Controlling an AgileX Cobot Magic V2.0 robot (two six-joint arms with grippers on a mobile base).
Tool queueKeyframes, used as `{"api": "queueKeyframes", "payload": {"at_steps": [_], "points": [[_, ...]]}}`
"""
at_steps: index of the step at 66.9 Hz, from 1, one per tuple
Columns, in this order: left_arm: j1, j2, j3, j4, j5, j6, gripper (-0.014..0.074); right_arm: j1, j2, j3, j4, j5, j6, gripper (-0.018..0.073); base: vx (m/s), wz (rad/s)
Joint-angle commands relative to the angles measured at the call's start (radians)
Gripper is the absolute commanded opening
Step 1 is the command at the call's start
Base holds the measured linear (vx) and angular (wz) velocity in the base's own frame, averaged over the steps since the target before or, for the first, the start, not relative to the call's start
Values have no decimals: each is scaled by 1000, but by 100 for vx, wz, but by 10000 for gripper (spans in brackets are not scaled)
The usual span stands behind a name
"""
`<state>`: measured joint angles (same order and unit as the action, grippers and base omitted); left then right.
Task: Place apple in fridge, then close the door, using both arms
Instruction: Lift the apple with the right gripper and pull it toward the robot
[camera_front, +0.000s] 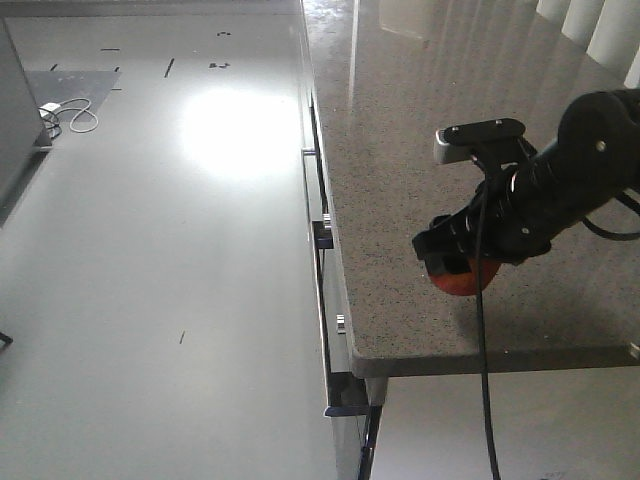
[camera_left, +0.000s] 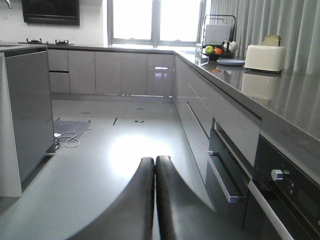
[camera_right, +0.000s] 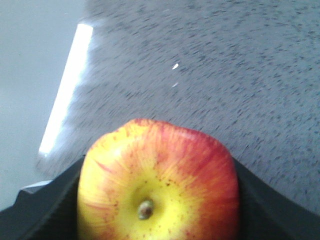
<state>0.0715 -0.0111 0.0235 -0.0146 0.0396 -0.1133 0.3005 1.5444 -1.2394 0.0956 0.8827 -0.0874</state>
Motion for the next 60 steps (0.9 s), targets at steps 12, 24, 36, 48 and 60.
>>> {"api": "queueKeyframes", "payload": {"at_steps": [12, 24, 36, 48, 60], "points": [[-1, -16, -17, -6, -77, -4, -6, 109, -306, 185, 44, -83, -98, 158, 0, 0], [-1, -16, -17, -6, -77, -4, -6, 162, -488, 299, 123, -73, -161, 158, 0, 0], [-1, -16, -17, -6, -77, -4, -6, 172, -652, 385, 207, -24, -230, 158, 0, 0], [-1, -16, -17, -6, -77, -4, -6, 172, -819, 464, 277, 4, -334, 158, 0, 0], [-1, -16, -17, -6, -77, -4, -6, 172, -957, 523, 308, 31, -360, 158, 0, 0]]}}
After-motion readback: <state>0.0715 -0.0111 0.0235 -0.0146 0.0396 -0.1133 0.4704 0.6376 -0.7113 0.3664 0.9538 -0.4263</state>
